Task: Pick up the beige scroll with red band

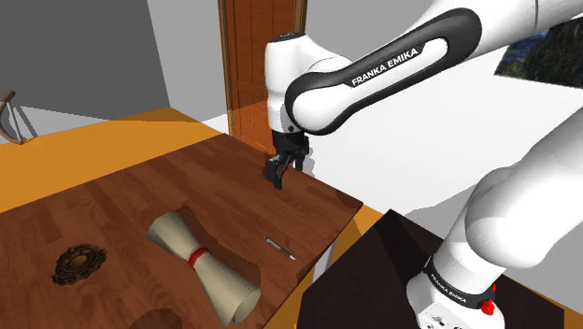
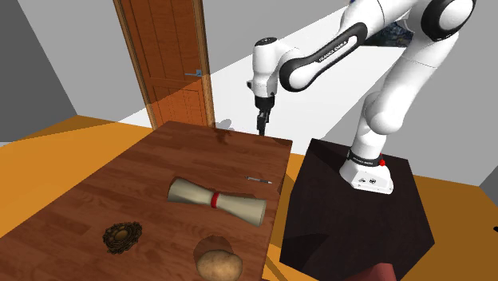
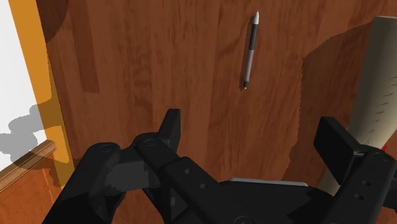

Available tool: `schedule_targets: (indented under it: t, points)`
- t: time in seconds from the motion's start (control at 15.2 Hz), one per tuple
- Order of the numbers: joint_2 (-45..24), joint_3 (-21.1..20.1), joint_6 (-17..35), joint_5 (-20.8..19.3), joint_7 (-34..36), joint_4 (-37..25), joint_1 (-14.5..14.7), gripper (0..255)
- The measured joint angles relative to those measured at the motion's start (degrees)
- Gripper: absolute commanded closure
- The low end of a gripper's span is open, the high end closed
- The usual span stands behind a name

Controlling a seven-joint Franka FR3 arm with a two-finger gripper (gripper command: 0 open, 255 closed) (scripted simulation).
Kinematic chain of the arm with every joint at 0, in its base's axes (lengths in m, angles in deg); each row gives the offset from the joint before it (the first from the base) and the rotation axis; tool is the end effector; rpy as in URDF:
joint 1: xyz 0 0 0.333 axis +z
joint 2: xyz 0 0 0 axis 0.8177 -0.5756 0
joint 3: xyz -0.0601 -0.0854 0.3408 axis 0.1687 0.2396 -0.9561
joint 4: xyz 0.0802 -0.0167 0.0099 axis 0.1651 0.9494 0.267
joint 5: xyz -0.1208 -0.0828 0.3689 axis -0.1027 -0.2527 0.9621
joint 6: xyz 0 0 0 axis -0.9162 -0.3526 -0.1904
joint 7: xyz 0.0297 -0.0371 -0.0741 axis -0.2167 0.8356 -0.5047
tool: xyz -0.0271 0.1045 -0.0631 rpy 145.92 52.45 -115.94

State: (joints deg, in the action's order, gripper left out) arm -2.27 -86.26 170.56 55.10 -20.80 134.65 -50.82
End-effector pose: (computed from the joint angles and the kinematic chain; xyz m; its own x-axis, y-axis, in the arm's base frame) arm 0.4048 0.1857 0.4182 0.9848 0.1738 0.0021 0.1721 -0.9767 0.1281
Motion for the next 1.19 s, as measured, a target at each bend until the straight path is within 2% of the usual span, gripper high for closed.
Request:
schedule_targets:
  t: [0.53,0.79,0.99,1.19]
  points:
    - [-17.4,-4.9,6.9,-8.8,11.6,-8.1,1.3,0]
    - [-26.7,-5.2,8.3,-14.7,17.8,-14.0,3.8,0]
    - [-34.4,-4.4,8.9,-19.2,22.2,-19.5,6.8,0]
    - [-40.7,-3.4,8.2,-22.1,24.8,-25.5,9.7,0]
